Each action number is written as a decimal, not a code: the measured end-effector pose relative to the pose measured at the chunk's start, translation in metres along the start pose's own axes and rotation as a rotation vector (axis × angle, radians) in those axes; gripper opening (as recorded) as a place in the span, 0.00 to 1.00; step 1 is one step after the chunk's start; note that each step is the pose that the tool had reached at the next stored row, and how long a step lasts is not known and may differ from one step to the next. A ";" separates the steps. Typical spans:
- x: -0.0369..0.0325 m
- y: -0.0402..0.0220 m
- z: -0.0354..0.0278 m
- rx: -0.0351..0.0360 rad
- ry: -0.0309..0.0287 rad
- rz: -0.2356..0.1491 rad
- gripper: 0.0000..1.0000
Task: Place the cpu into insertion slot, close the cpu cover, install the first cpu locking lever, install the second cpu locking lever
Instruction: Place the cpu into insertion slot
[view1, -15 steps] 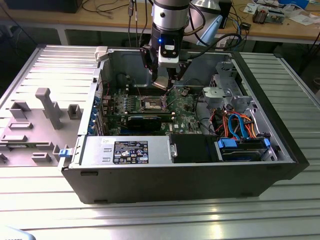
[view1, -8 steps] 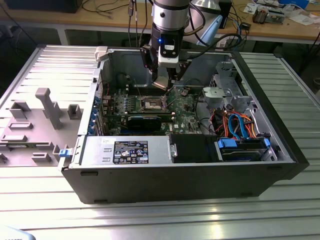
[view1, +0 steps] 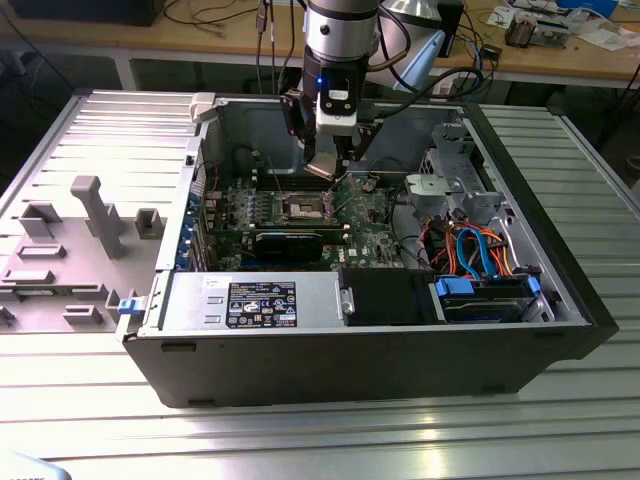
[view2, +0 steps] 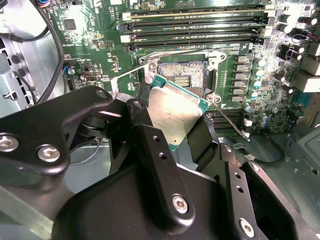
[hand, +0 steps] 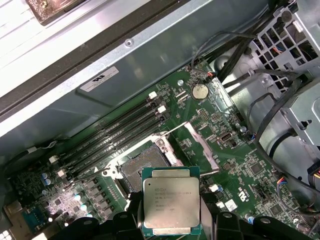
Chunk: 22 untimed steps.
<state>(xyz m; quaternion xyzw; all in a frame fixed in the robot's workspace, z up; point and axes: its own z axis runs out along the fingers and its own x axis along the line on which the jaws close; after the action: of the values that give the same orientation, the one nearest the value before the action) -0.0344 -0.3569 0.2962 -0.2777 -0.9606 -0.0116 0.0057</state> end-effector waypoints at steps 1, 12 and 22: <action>0.0000 0.0000 0.0000 0.0000 0.0000 0.001 0.55; 0.0000 0.0000 0.0000 -0.0001 -0.0001 0.008 0.55; 0.0000 0.0000 0.0000 -0.0002 -0.0003 0.014 0.55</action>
<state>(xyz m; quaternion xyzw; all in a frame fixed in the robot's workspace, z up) -0.0344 -0.3569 0.2962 -0.2845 -0.9586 -0.0116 0.0056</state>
